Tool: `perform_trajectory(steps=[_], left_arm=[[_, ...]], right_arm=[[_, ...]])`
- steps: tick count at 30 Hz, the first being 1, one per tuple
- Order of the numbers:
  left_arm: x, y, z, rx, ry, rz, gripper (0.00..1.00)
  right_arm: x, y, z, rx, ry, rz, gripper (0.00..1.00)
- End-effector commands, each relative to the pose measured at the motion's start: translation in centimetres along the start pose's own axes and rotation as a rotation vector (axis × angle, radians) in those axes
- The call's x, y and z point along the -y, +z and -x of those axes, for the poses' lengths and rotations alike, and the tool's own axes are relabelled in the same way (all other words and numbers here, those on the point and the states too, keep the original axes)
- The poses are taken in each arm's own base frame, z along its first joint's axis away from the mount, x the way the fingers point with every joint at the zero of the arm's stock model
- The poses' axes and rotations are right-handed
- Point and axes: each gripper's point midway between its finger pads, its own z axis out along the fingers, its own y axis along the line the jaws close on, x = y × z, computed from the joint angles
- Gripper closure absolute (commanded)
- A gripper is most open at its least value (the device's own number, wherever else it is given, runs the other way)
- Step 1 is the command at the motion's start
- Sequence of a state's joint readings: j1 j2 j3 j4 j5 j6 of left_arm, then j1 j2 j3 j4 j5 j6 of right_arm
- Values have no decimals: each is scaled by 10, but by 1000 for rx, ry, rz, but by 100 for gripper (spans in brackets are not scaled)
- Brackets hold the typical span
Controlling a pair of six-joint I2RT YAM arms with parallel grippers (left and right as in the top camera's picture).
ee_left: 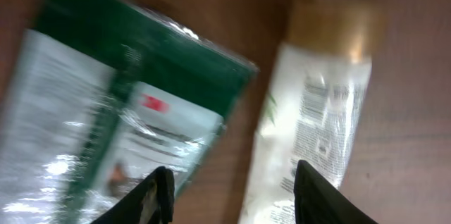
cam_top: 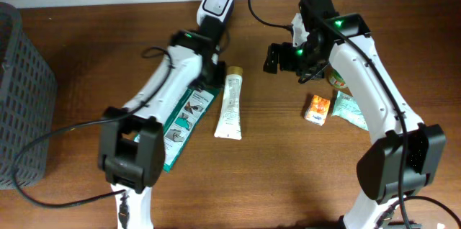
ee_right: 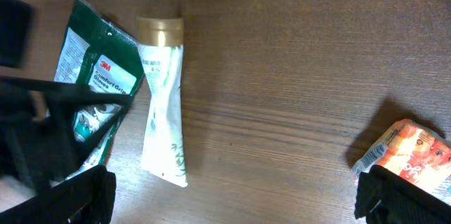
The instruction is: Scan the item barcode
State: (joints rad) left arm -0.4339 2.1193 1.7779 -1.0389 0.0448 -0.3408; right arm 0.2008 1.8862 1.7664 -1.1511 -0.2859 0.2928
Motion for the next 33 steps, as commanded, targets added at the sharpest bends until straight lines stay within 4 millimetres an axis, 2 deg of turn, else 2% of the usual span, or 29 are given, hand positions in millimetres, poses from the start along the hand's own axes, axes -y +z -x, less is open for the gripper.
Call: perform_trajectory(steps=[1, 4, 6, 8, 9, 12, 13, 18, 21, 26, 29, 33], left_arm=[[-58, -46, 43, 87, -103, 21, 57], [-83, -61, 55, 115, -151, 28, 56], [-118, -70, 64, 145, -221, 40, 51], [-142, -73, 66, 150, -255, 52, 50], [-160, -75, 66, 153, -262, 63, 49], [-189, -78, 65, 161, -298, 81, 49], [-199, -79, 65, 166, -318, 86, 46], [-238, -84, 60, 175, -398, 104, 41], [-246, -85, 59, 176, -416, 108, 41], [-247, -83, 58, 170, -416, 109, 39], [-248, -74, 56, 149, -418, 109, 39], [-249, -67, 55, 134, -420, 110, 39]], right_arm=[[-10, 25, -6, -80, -1, 56, 5], [-20, 39, -16, -125, -22, 64, 5], [-35, 55, -31, -173, -60, 61, 5], [-46, 69, -47, -213, -94, 58, 1], [-53, 82, -58, -231, -105, 49, 1], [-59, 106, -77, -247, -87, 43, 1], [-61, 117, -86, -254, -82, 48, 0], [-77, 154, -113, -247, -101, 122, 14], [-76, 169, -115, -207, -82, 142, 22], [-76, 174, -112, -180, -90, 158, 28], [-73, 179, -116, -183, -54, 154, 40], [-72, 184, -117, -171, -30, 162, 41]])
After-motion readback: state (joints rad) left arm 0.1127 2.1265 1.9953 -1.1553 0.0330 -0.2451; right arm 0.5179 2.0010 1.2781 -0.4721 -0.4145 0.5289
